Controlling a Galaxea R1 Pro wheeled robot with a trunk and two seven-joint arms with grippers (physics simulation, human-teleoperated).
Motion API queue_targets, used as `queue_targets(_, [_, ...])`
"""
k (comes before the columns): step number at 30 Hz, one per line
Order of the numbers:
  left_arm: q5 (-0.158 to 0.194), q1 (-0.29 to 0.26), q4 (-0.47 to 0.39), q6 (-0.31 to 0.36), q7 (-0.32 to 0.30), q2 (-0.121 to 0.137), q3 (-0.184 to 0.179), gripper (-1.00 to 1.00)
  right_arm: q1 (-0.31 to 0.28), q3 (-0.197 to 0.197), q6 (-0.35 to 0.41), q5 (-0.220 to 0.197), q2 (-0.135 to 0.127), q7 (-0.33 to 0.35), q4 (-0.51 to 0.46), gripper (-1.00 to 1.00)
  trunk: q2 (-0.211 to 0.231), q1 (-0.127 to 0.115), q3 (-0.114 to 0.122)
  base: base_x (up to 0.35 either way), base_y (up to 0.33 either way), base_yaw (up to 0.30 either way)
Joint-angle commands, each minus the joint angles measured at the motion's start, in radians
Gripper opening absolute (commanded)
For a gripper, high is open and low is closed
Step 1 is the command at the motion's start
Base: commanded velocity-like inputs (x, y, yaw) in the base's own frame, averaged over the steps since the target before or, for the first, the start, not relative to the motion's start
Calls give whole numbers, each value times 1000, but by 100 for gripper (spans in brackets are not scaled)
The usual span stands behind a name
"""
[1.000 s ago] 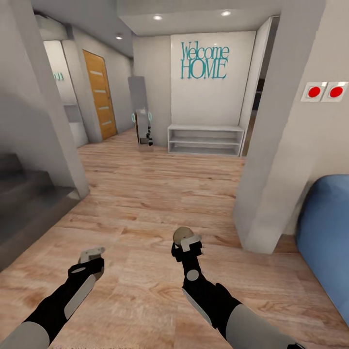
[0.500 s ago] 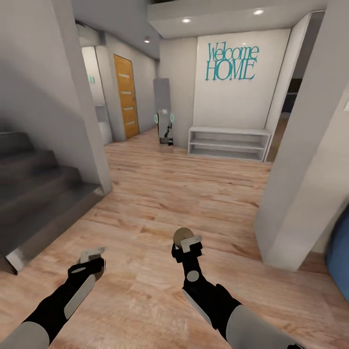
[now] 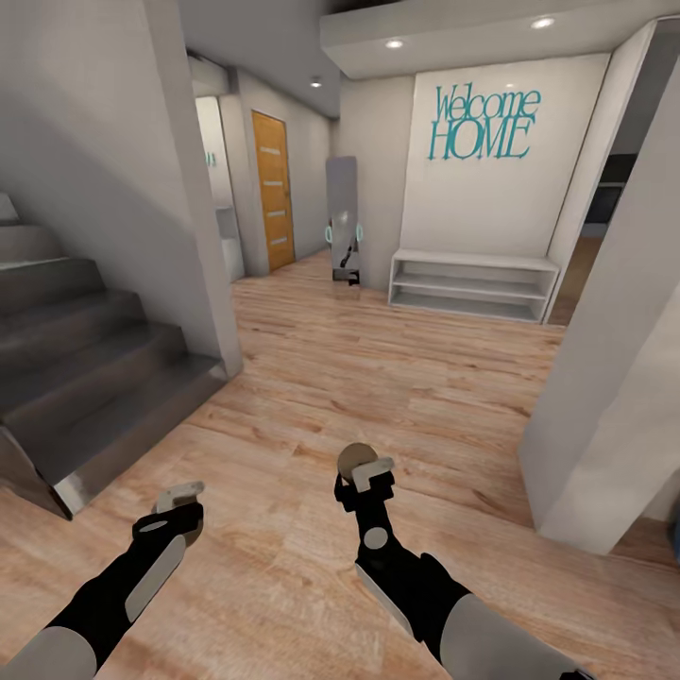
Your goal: Place each of the two pumpkins and all three candles from the living room inside a cabinet in the living room (use any cabinet), then make sure every cabinet is closed, and position the cauldron so it is next to a table in the living room.
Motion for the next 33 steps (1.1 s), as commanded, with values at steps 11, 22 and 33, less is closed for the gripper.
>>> queue_targets(11, [1, 0, 0, 0, -2, 0, -1, -100, 14, 36, -96, -4, -1, 1, 1, -100, 77, -42, 30, 0, 0, 167])
queue_targets(22, [1, 0, 0, 0, -2, -2, -2, -100, 16, 122, -96, -1, -1, 1, -2, -100, 154, -84, 59, 0, 0, 114])
queue_targets(33, [1, 0, 14, 0, -3, -4, -3, -100, 17, 142, -106, -7, -1, -5, 1, -100, 231, -127, 78, 0, 0, 139])
